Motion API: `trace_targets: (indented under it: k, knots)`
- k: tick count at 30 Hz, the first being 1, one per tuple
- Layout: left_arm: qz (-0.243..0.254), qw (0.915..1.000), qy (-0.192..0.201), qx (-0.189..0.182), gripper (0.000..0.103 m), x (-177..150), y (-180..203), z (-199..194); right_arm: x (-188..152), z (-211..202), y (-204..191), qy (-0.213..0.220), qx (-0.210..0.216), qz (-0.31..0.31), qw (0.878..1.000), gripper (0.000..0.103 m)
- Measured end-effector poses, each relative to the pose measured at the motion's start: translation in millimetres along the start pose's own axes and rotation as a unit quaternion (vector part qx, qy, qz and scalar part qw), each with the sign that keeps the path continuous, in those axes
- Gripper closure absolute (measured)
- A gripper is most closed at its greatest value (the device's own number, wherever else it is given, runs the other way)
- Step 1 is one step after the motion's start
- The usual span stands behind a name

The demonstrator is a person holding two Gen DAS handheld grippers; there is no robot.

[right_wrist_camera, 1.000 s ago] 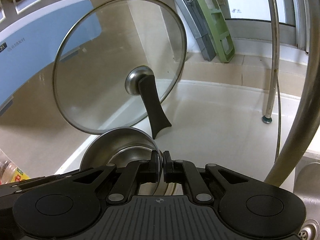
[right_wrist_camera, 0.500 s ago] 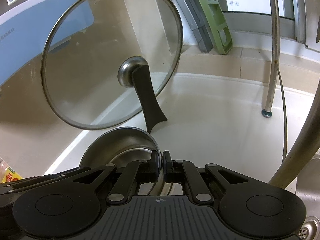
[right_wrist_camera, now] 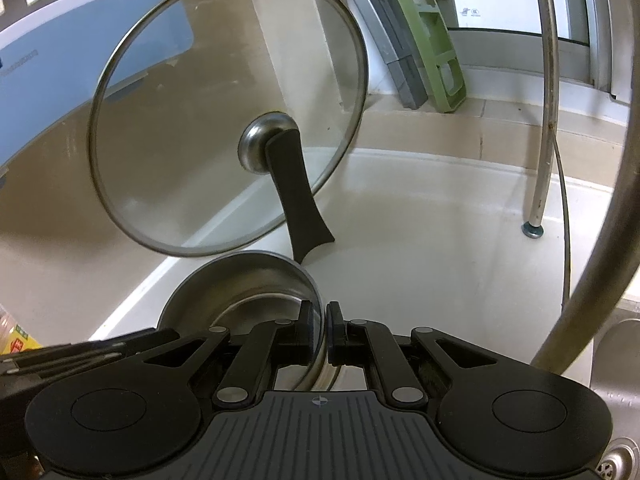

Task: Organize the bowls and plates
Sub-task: 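Lower the steel pot onto the cream bowls and open both grippers, then pull both open grippers back from the pot and bowl stack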

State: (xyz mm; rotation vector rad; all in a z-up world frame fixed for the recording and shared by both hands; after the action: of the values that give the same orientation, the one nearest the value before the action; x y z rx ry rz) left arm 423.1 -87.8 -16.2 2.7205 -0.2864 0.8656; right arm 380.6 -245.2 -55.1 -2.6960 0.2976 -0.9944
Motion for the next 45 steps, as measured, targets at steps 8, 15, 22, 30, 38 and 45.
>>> trace_targets:
  k: [8, 15, 22, 30, 38, 45]
  knots:
    - [0.002, 1.0000, 0.000, -0.005, 0.091, -9.7, -0.5, -11.5, -10.7, -11.0, -3.2, -0.008, 0.014, -0.014, 1.000, 0.081]
    - [0.003, 1.0000, -0.003, -0.003, 0.091, -20.6, 0.3, -24.8, -21.0, -24.8, -5.6, -0.007, 0.029, -0.022, 0.999, 0.062]
    - [-0.001, 1.0000, -0.007, 0.000, 0.091, -35.1, 0.8, -40.7, -33.1, -38.0, -5.7, -0.016, 0.039, -0.026, 0.999, 0.056]
    - [0.001, 0.9999, -0.014, 0.004, 0.091, -57.8, 7.3, -62.1, -50.7, -56.8, -2.1, -0.026, 0.046, -0.031, 0.998, 0.051]
    - [-0.002, 0.9998, -0.020, 0.005, 0.091, -86.5, 17.7, -83.1, -76.2, -78.0, -1.6, -0.034, 0.056, -0.041, 0.997, 0.049]
    - [-0.009, 0.9996, -0.022, 0.013, 0.091, -114.4, 26.8, -102.6, -106.9, -100.1, -0.7, -0.046, 0.066, -0.052, 0.995, 0.048]
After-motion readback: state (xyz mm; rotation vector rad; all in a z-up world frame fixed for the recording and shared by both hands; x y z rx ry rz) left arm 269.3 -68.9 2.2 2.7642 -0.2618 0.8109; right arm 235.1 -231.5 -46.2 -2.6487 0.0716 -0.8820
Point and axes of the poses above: each gripper's, at about its wrist camera, not at the fingertips, and z roughly the way its jaws point, y to its right, x to its top, the point moved 1 cm from there along z, roughly the way its jaws point, and after that the axes turned 11 degrees about -y, right-handed, at the moved point
